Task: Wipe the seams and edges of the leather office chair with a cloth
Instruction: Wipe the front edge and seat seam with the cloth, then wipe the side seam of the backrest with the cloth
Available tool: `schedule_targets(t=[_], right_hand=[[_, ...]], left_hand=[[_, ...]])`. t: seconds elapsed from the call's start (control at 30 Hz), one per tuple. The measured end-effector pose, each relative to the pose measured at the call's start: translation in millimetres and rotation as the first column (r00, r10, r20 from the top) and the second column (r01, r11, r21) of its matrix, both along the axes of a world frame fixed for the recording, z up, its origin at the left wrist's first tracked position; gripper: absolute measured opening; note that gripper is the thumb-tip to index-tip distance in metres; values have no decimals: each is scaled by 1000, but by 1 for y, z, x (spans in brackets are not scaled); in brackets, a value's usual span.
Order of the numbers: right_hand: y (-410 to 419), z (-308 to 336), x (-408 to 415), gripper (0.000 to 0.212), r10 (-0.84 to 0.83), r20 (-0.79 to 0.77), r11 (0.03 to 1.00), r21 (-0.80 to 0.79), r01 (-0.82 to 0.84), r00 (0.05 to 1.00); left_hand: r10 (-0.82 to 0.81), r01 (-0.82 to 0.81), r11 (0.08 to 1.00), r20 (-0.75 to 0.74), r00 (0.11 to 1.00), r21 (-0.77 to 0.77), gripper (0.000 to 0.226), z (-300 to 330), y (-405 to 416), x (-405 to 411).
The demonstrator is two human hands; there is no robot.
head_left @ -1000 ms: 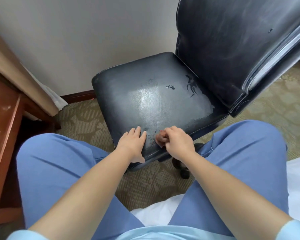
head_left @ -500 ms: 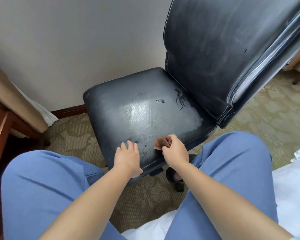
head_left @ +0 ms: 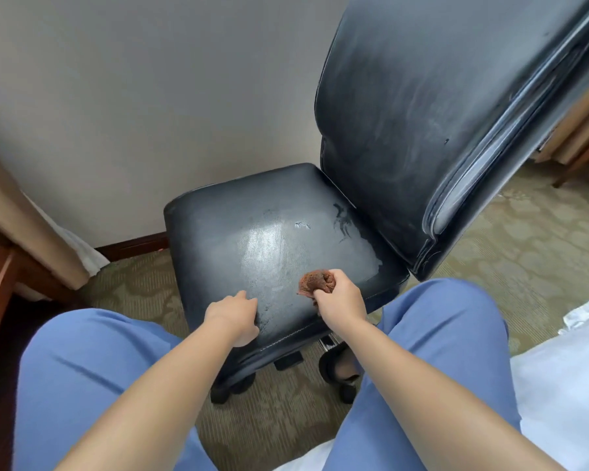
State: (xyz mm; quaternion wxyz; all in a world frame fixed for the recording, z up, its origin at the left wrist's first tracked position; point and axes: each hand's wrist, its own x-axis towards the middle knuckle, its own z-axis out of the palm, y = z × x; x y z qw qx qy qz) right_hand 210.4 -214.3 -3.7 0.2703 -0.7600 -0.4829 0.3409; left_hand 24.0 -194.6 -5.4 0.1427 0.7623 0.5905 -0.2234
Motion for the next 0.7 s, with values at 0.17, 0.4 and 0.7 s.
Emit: schedule_targets(t=[0.17, 0.4, 0.7], right_hand=[[6, 19, 14, 32, -66, -42, 996, 51, 68, 997], [6, 59, 37, 32, -114, -69, 980, 155, 124, 991], [-1, 99, 56, 30, -120, -83, 954, 267, 138, 989]], left_hand=[[-59, 59, 997, 5, 998, 59, 34, 21, 8, 28], [-114, 110, 978, 12, 993, 179, 32, 65, 20, 65], [-148, 133, 941, 24, 989, 310, 37, 111, 25, 80]])
